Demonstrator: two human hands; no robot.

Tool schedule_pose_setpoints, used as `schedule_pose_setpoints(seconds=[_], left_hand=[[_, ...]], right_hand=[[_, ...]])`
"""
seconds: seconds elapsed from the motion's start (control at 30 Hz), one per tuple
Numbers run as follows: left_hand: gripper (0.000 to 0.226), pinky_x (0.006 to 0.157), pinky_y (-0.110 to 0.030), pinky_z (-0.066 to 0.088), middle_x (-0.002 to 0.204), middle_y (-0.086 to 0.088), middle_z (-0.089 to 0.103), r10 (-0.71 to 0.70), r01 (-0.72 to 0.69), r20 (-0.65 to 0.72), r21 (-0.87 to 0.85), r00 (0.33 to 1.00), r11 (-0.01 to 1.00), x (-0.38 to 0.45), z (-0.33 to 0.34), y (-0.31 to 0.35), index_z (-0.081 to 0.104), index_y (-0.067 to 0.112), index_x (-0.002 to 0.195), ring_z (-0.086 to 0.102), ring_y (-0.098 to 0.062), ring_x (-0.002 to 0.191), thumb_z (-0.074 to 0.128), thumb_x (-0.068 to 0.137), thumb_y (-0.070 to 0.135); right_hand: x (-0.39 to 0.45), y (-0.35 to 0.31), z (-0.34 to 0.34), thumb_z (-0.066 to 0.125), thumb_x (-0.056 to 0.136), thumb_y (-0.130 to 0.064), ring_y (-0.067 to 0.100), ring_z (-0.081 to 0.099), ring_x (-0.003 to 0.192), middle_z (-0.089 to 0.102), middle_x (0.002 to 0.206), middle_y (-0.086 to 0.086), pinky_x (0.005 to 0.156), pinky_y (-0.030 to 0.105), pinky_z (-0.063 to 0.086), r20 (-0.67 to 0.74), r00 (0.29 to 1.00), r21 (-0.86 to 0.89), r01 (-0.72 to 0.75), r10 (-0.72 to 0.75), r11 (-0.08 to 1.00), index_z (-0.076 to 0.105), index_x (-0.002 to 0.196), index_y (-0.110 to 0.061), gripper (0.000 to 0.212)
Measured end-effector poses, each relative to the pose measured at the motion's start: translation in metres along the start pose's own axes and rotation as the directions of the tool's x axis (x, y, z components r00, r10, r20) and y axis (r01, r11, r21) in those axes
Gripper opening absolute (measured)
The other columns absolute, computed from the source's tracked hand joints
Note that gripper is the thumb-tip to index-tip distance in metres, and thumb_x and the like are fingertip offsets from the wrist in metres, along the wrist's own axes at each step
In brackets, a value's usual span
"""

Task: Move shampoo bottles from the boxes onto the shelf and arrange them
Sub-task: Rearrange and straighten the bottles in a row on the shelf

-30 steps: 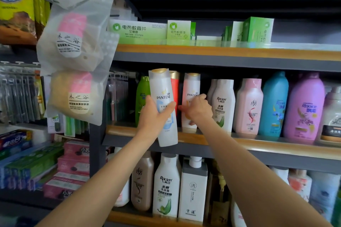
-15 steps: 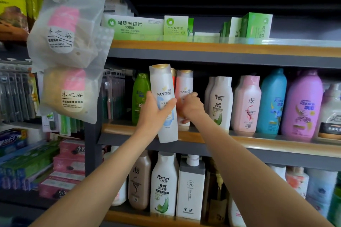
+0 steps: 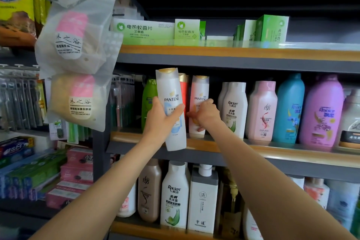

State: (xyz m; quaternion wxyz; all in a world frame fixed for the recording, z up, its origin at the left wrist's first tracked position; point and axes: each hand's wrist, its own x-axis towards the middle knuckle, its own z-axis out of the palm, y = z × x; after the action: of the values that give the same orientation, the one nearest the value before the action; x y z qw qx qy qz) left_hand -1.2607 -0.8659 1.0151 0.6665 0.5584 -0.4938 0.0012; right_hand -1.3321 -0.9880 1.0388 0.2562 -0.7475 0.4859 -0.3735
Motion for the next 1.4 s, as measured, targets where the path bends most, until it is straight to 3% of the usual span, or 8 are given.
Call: schedule_pose_setpoints(seconds=[0.27, 0.37, 0.5, 0.67, 0.8, 0.97, 1.27, 1.4], left_hand=[[0.036, 0.059, -0.006, 0.048, 0.100, 0.008, 0.056, 0.026, -0.020, 0.157, -0.040, 0.987, 0.999, -0.003, 0.012, 0.004, 0.040, 0.010, 0.109, 0.057, 0.003, 0.081, 0.064, 0.086, 0.023], [0.040, 0.081, -0.022, 0.054, 0.109, 0.005, 0.060, 0.045, -0.024, 0.205, -0.104, 0.978, 0.994, 0.000, 0.017, 0.011, 0.043, 0.017, 0.114, 0.062, -0.010, 0.098, 0.068, 0.083, 0.022], [0.056, 0.092, -0.045, 0.048, 0.114, -0.004, 0.056, 0.110, -0.097, 0.219, -0.068, 0.970, 0.993, 0.004, 0.029, 0.024, 0.050, 0.026, 0.110, 0.055, -0.021, 0.110, 0.070, 0.064, 0.049], [0.049, 0.083, -0.027, 0.049, 0.117, -0.005, 0.057, 0.148, -0.135, 0.167, -0.088, 0.975, 0.987, 0.011, 0.039, 0.033, 0.050, 0.019, 0.117, 0.055, -0.017, 0.109, 0.074, 0.075, 0.027], [0.046, 0.064, -0.015, 0.040, 0.104, -0.001, 0.058, 0.057, -0.077, 0.146, 0.139, 0.988, 0.987, 0.011, 0.044, 0.027, 0.049, 0.008, 0.113, 0.055, -0.014, 0.094, 0.070, 0.080, 0.031], [0.056, 0.063, -0.029, 0.038, 0.108, -0.011, 0.051, -0.122, 0.038, 0.137, 0.500, 0.983, 0.865, 0.010, 0.050, 0.024, 0.045, 0.003, 0.111, 0.052, -0.024, 0.084, 0.060, 0.083, 0.050], [0.049, 0.083, -0.038, 0.046, 0.117, -0.023, 0.054, -0.104, -0.052, 0.172, 0.717, 0.980, 0.695, 0.014, 0.051, 0.025, 0.044, -0.001, 0.117, 0.051, -0.038, 0.113, 0.057, 0.090, 0.038], [0.036, 0.073, -0.036, 0.047, 0.113, -0.017, 0.058, 0.000, -0.125, 0.162, 0.762, 0.987, 0.635, 0.002, 0.045, 0.025, 0.045, 0.003, 0.114, 0.059, -0.034, 0.099, 0.053, 0.093, 0.031]], right_hand=[[-0.034, 0.001, -0.034, 0.054, 0.091, -0.018, 0.030, 0.067, 0.082, 0.054, 0.111, 0.014, 0.067, 0.038, 0.057, -0.105, 0.960, -0.023, 0.260, -0.261, 0.965, 0.040, 0.117, -0.005, 0.032], [-0.068, 0.007, -0.061, 0.050, 0.089, -0.007, 0.011, 0.054, 0.044, 0.059, 0.094, 0.007, 0.048, 0.025, 0.052, 0.188, 0.907, 0.220, 0.334, -0.376, 0.916, 0.051, 0.113, -0.005, 0.025], [-0.077, 0.011, -0.075, 0.062, 0.084, -0.005, 0.014, 0.060, 0.065, 0.056, 0.109, 0.010, 0.058, 0.030, 0.059, 0.311, 0.843, 0.224, 0.384, -0.439, 0.896, 0.046, 0.120, -0.008, 0.040], [-0.061, 0.008, -0.079, 0.063, 0.082, -0.004, 0.014, 0.059, 0.066, 0.058, 0.096, 0.005, 0.048, 0.023, 0.055, 0.109, 0.828, 0.100, 0.541, -0.550, 0.835, 0.043, 0.116, -0.007, 0.040], [-0.053, 0.011, -0.073, 0.063, 0.085, -0.011, 0.018, 0.059, 0.058, 0.052, 0.079, -0.001, 0.051, 0.025, 0.054, 0.198, 0.860, -0.070, 0.491, -0.471, 0.868, 0.037, 0.092, -0.012, 0.027], [-0.041, 0.020, -0.058, 0.064, 0.087, -0.014, 0.017, 0.061, 0.055, 0.057, 0.076, -0.001, 0.065, 0.031, 0.055, 0.291, 0.875, -0.061, 0.420, -0.387, 0.905, 0.033, 0.080, -0.019, 0.032], [-0.033, 0.018, -0.054, 0.060, 0.088, -0.010, 0.020, 0.060, 0.068, 0.059, 0.083, 0.009, 0.081, 0.038, 0.057, 0.366, 0.896, 0.074, 0.241, -0.251, 0.968, 0.035, 0.118, -0.008, 0.039], [-0.045, 0.022, -0.052, 0.057, 0.092, -0.020, 0.021, 0.059, 0.061, 0.066, 0.095, 0.016, 0.063, 0.033, 0.054, 0.178, 0.940, -0.026, 0.300, -0.291, 0.953, 0.043, 0.119, -0.001, 0.036]])
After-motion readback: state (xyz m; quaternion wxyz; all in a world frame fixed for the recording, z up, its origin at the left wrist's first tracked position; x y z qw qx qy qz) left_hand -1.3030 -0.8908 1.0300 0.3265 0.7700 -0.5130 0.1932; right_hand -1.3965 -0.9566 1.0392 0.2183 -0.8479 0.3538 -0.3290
